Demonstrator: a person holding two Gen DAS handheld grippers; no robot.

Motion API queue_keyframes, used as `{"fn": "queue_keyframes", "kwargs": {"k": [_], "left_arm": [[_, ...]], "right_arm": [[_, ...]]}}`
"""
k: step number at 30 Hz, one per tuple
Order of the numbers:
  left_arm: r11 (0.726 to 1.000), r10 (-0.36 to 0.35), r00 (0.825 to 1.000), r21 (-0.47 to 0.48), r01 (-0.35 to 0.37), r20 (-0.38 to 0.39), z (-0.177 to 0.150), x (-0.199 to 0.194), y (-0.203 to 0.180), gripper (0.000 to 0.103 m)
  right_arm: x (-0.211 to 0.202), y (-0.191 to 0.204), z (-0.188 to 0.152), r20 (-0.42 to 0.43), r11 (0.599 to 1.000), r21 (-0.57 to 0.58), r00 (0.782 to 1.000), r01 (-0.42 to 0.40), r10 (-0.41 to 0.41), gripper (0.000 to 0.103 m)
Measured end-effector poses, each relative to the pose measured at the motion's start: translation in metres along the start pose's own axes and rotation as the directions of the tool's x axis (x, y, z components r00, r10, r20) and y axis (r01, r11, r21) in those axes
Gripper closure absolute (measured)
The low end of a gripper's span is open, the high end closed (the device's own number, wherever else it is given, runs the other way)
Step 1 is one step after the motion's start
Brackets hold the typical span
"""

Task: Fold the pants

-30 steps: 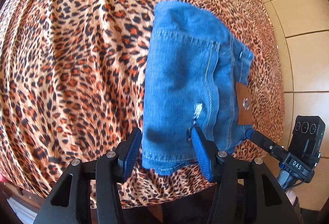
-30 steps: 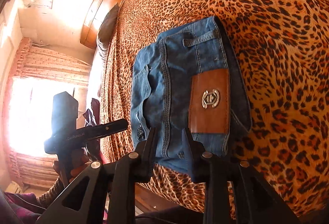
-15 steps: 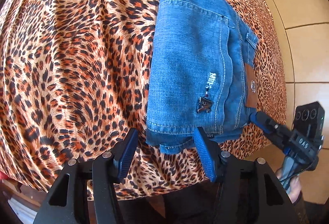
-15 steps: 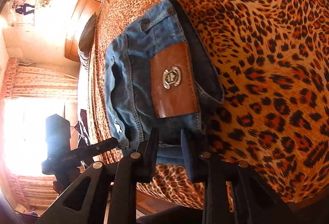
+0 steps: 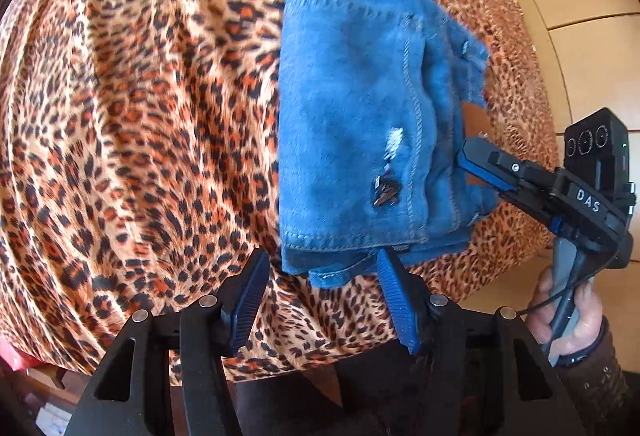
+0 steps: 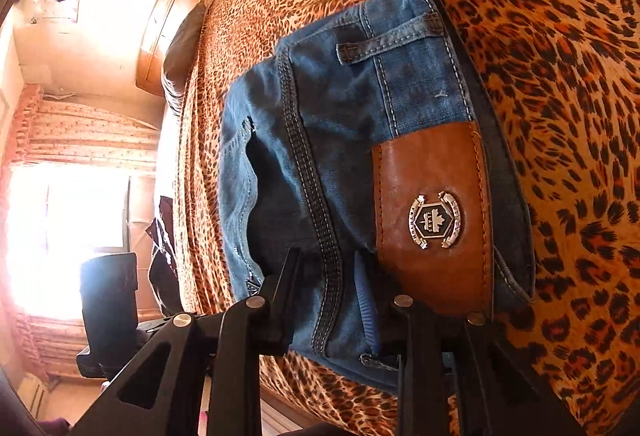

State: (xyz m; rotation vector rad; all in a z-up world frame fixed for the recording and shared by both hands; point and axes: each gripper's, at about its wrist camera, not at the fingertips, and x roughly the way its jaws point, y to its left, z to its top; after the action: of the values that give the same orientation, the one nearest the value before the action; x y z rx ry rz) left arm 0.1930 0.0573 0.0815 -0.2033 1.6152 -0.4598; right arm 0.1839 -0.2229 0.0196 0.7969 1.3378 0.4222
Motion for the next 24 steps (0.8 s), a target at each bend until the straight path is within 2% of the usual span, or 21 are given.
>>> {"fn": "queue_keyframes", "kwargs": {"k": [2, 5, 10, 13, 16, 17, 19, 22, 23, 24], "left_arm": [[1.0, -0.026, 0.998, 0.004, 0.026, 0.063, 0.017, -0.022, -0.007, 0.042], [0.999, -0.009, 0.991, -0.035, 0.014, 0.135, 0.06, -0.031, -0.01, 0.035], [0.992, 0.061, 0.991, -0.113, -0.048, 0.12, 0.127, 0.0, -0.018, 0.037], [0.982, 0.109, 0.986, -0.17, -0.087, 0.124, 0.15, 0.022, -0.016, 0.036], [0.964, 0.117, 0.991, -0.247, -0.097, 0.067, 0.163, 0.052, -0.004, 0.03], [0.961, 0.107, 0.992, -0.263, -0.087, 0.063, 0.164, 0.058, 0.002, 0.029], [0.962, 0.098, 0.993, -0.264, -0.076, 0.071, 0.166, 0.056, 0.002, 0.028], [0.968, 0.121, 0.99, -0.229, -0.101, 0.074, 0.161, 0.044, -0.004, 0.032], [0.972, 0.131, 0.988, -0.209, -0.11, 0.086, 0.156, 0.036, -0.007, 0.033], [0.974, 0.148, 0.984, -0.185, -0.127, 0.099, 0.15, 0.027, -0.01, 0.033]], "right_arm": [[-0.014, 0.002, 0.01, 0.052, 1.0, 0.0, 0.998, -0.019, 0.019, 0.069], [-0.028, -0.006, 0.037, 0.114, 0.997, 0.062, 0.993, -0.037, 0.03, 0.063], [-0.025, -0.001, 0.075, 0.14, 0.998, 0.05, 0.99, -0.033, 0.026, 0.063], [-0.015, -0.004, 0.096, 0.152, 0.998, 0.057, 0.988, -0.03, 0.022, 0.063], [0.005, -0.019, 0.107, 0.108, 0.995, 0.076, 0.992, 0.063, -0.071, 0.063], [0.009, -0.03, 0.105, 0.089, 0.994, 0.081, 0.993, 0.07, -0.077, 0.064], [0.002, -0.036, 0.101, 0.1, 0.996, 0.064, 0.993, 0.056, -0.062, 0.064], [-0.008, -0.032, 0.102, 0.085, 0.998, 0.053, 0.995, 0.041, -0.046, 0.064], [-0.015, -0.032, 0.1, 0.093, 0.998, 0.057, 0.995, 0.014, -0.019, 0.063], [-0.021, -0.032, 0.101, 0.1, 0.998, 0.063, 0.995, -0.01, 0.004, 0.057]]}}
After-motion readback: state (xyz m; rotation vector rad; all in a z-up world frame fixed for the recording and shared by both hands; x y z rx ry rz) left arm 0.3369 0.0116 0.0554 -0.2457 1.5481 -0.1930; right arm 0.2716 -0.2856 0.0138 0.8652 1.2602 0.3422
